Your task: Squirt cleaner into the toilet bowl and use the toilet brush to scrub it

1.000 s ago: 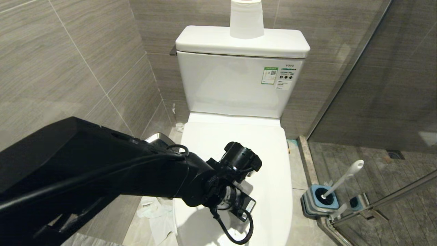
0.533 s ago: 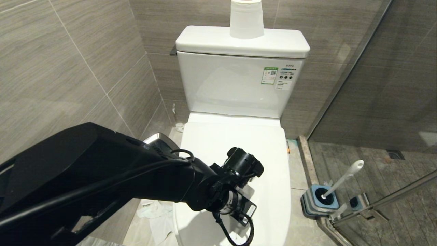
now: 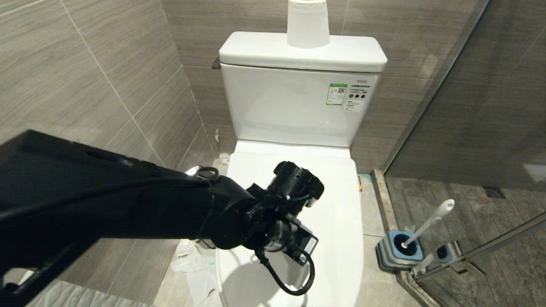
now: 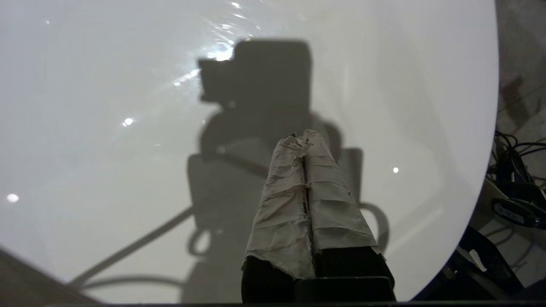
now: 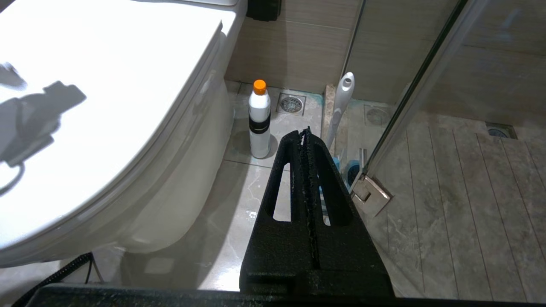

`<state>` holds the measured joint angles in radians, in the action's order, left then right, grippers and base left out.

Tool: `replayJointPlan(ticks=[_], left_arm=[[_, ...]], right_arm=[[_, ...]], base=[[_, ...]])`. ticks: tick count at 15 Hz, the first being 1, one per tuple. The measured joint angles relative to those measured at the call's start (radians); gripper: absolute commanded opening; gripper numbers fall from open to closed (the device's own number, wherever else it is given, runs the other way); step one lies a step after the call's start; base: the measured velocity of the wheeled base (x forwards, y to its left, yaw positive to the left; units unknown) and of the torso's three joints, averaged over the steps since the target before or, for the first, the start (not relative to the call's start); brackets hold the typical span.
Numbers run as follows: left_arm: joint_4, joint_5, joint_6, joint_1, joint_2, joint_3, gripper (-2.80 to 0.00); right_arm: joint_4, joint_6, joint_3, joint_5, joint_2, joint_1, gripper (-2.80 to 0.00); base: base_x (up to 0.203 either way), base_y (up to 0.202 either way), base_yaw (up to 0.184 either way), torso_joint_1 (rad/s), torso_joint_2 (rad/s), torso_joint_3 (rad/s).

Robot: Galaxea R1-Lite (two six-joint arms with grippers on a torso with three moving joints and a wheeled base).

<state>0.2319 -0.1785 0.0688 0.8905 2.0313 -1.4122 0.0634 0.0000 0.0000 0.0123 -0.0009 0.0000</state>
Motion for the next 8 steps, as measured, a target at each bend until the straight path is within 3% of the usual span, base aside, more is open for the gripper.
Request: replayJointPlan(ticks=[4,8], left_arm=[[0.204,0.002,-0.005,-0.098,-0.193,-0.038,-2.80],[0.497,0.005,-0.011,-0.251,-0.424,-0.062,-2.80]], right_arm=[[0.000,0.000,0.000,0.000,0.000,0.000,-2.80],[0.000,0.000,0.000,0.000,0.000,0.000,-2.80]], base=[[0.000,0.000,0.000,0.000,0.00,0.000],[0.000,0.000,0.000,0.000,0.00,0.000]])
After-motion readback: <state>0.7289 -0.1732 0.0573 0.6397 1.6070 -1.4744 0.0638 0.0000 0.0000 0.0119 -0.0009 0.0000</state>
